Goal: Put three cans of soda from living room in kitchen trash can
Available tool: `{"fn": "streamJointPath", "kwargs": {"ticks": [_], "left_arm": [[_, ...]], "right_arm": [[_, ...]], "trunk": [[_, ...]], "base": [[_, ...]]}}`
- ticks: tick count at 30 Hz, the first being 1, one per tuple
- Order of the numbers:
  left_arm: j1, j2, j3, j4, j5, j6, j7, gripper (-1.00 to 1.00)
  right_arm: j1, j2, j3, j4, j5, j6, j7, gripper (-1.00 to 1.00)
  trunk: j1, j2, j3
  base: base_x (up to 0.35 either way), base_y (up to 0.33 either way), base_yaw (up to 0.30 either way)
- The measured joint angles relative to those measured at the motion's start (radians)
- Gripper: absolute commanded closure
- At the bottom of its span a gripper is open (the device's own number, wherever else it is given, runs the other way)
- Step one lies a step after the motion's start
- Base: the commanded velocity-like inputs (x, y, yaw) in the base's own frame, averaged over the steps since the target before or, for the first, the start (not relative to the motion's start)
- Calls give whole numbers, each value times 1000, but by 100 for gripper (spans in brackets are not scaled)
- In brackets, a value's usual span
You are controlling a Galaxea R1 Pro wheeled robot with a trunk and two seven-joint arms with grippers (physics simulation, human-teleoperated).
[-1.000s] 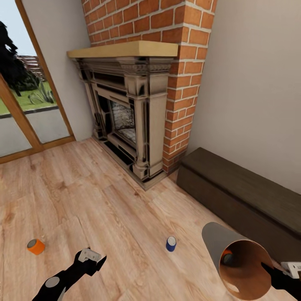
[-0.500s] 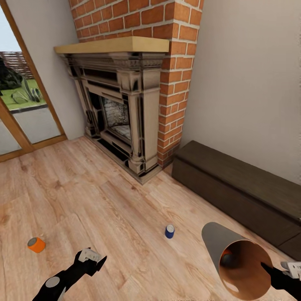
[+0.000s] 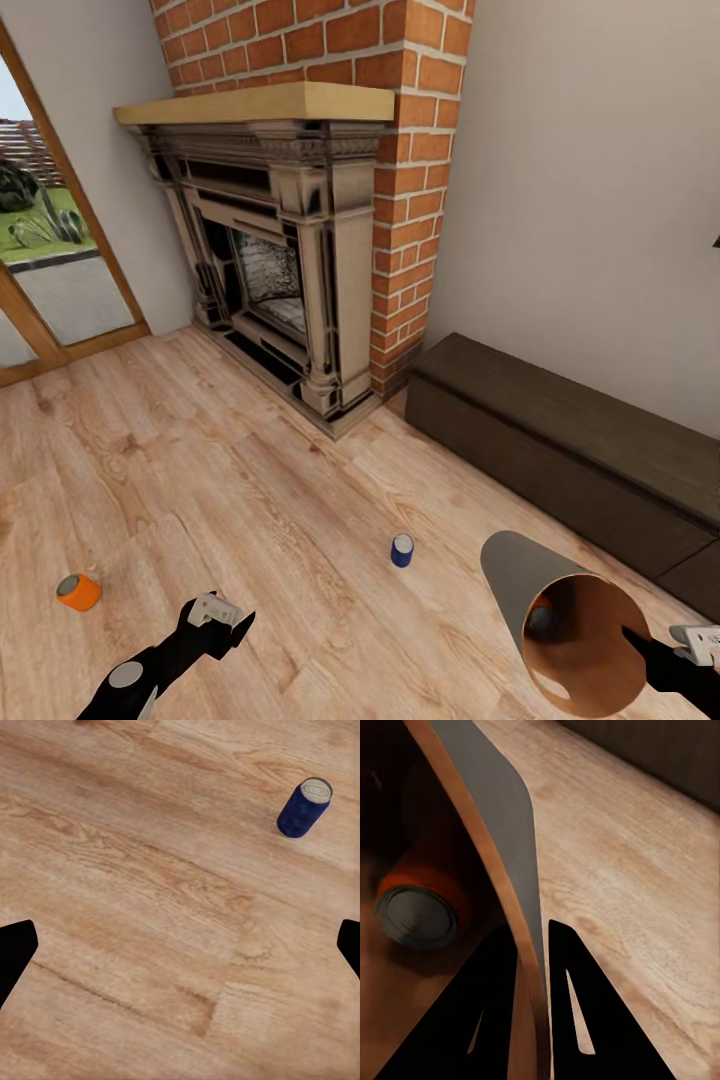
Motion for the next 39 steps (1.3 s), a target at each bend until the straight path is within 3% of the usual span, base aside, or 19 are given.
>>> {"fn": "streamJointPath", "kwargs": {"ticks": [11,17,28,39], "left_arm": [[0,-1,-9,0,-5,1,0,-100],[0,-1,-35,1,-14,1,1,-100],[0,0,-40,1,-16,0,2,-100],[0,0,-41,1,-15,6,-1,-100]], "right_arm": [[0,5,2,0,0,0,0,100],[0,5,4,0,0,1,-2,100],[0,5,5,0,4,2,-2,100],[0,15,4,0,2,1,-2,100]], "trunk": [[0,0,0],[0,0,0],[0,0,0],[0,0,0]], "base": [[59,-24,-153],[122,-193,-244],[78,-175,-154],[4,162,-58]]}}
